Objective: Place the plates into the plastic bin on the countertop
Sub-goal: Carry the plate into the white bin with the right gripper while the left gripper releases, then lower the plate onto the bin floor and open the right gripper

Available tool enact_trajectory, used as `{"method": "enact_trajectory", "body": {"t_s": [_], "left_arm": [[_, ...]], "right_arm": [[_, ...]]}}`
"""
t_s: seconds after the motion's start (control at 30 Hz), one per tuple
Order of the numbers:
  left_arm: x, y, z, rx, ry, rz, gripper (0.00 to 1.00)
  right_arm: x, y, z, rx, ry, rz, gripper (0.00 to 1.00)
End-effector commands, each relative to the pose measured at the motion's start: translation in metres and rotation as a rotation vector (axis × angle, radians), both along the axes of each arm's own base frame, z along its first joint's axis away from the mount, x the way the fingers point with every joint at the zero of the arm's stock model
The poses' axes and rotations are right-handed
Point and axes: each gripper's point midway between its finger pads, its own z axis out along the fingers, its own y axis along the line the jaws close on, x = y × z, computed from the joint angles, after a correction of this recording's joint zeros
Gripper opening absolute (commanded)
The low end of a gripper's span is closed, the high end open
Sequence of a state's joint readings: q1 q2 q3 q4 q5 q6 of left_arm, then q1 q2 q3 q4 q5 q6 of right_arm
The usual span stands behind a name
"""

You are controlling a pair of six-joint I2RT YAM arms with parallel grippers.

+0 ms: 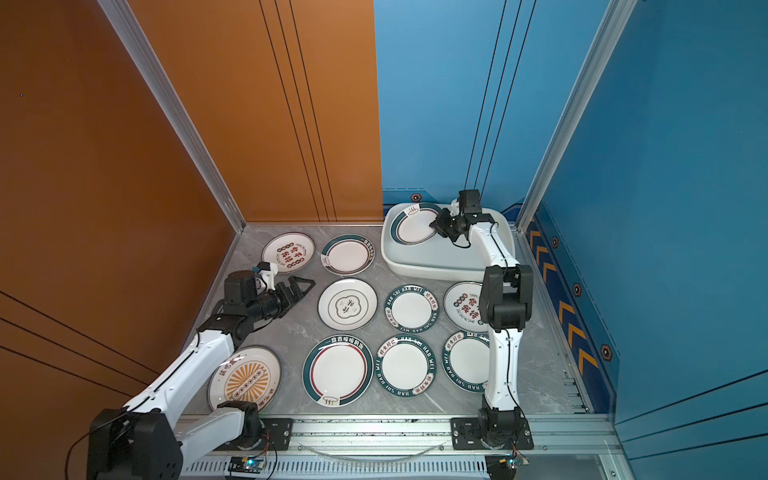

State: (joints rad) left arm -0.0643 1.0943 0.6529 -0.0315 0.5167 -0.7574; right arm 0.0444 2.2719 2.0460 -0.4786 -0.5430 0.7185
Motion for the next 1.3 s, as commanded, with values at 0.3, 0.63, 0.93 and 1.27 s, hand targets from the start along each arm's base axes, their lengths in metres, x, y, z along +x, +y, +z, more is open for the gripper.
{"method": "enact_trajectory", "body": {"t_s": [0.3, 0.63, 0.93, 1.27], "left_arm": [[0.000, 0.002, 0.005, 0.104, -0.030, 0.005, 0.98], [0.000, -0.001, -0.005, 0.124, -0.002, -0.019, 0.98], [-0.007, -0.010, -0.019, 0.133, 0.032, -0.050, 0.98], [-0.023, -0.011, -0.048, 0.166, 0.086, -0.073, 0.98]], "right_arm": [[0.026, -0.021, -0.041, -0.003, 0.090, -0.062, 0.00], [0.027, -0.027, -0.079, -0.031, 0.154, -0.090, 0.00], [0.020, -0.034, -0.108, -0.066, 0.223, -0.112, 0.01], [0.020, -0.037, -0.120, -0.110, 0.248, -0.115, 0.23]]}}
